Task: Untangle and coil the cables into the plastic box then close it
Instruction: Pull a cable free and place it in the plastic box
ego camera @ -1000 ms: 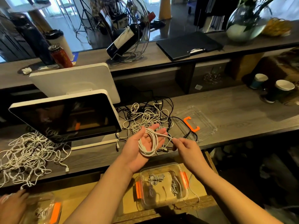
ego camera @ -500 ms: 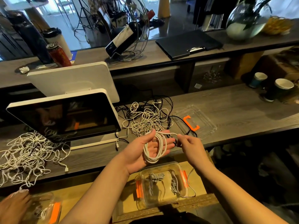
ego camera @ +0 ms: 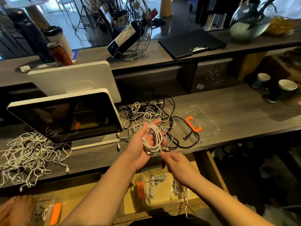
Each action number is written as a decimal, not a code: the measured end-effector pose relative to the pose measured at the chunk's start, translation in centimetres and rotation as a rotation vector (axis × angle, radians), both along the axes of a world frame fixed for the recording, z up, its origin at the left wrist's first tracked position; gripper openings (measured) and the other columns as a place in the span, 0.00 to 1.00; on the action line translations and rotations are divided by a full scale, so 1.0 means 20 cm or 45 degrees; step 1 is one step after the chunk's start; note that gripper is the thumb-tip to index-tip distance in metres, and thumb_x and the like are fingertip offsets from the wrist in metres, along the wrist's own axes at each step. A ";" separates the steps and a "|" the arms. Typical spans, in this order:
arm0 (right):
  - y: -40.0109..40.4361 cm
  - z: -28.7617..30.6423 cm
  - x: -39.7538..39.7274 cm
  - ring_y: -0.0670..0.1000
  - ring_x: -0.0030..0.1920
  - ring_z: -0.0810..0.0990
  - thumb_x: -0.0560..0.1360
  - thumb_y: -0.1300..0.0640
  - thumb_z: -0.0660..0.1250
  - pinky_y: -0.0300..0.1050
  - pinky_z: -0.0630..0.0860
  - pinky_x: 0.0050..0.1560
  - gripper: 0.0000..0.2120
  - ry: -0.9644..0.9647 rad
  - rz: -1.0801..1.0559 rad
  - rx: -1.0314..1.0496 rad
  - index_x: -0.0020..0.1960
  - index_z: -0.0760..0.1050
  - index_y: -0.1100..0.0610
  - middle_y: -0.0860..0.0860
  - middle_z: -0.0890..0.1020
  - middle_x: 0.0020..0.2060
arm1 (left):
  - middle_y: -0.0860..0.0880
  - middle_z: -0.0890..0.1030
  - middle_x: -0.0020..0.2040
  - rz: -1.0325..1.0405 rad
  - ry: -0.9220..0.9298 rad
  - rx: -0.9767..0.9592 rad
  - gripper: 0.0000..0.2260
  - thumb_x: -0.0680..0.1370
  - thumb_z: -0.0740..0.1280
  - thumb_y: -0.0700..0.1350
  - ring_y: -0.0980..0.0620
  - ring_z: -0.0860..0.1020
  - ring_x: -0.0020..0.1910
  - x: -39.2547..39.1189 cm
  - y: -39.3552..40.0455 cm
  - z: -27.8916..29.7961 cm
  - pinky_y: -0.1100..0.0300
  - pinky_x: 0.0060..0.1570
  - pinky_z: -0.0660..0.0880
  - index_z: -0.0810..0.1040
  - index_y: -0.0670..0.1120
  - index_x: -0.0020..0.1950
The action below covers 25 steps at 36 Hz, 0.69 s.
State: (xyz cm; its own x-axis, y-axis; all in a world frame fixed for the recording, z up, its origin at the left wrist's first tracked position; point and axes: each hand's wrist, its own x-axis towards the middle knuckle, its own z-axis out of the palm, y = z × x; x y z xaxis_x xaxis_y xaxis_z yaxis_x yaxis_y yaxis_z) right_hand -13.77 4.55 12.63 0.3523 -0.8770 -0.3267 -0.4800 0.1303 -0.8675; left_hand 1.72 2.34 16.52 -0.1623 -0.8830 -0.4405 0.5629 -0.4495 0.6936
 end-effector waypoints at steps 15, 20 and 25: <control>0.12 0.10 0.08 0.41 0.34 0.74 0.84 0.46 0.56 0.39 0.69 0.38 0.16 0.178 0.448 -0.035 0.48 0.79 0.51 0.45 0.77 0.32 | 0.52 0.69 0.33 0.395 -0.516 -0.038 0.17 0.84 0.57 0.58 0.57 0.66 0.28 -0.01 -0.04 -0.09 0.66 0.23 0.60 0.74 0.46 0.49; 0.13 0.09 0.09 0.51 0.45 0.80 0.84 0.49 0.56 0.50 0.74 0.49 0.17 0.209 0.522 -0.086 0.53 0.80 0.57 0.54 0.84 0.44 | 0.46 0.76 0.40 0.413 -0.869 0.016 0.16 0.82 0.60 0.60 0.51 0.75 0.36 -0.09 -0.02 -0.13 0.57 0.37 0.74 0.77 0.50 0.55; 0.10 0.10 0.07 0.48 0.42 0.80 0.82 0.51 0.59 0.49 0.76 0.46 0.14 0.157 0.517 -0.134 0.50 0.81 0.55 0.51 0.84 0.41 | 0.58 0.73 0.42 0.166 -1.094 -0.017 0.11 0.82 0.58 0.61 0.63 0.70 0.39 -0.13 -0.02 -0.13 0.65 0.40 0.67 0.73 0.58 0.47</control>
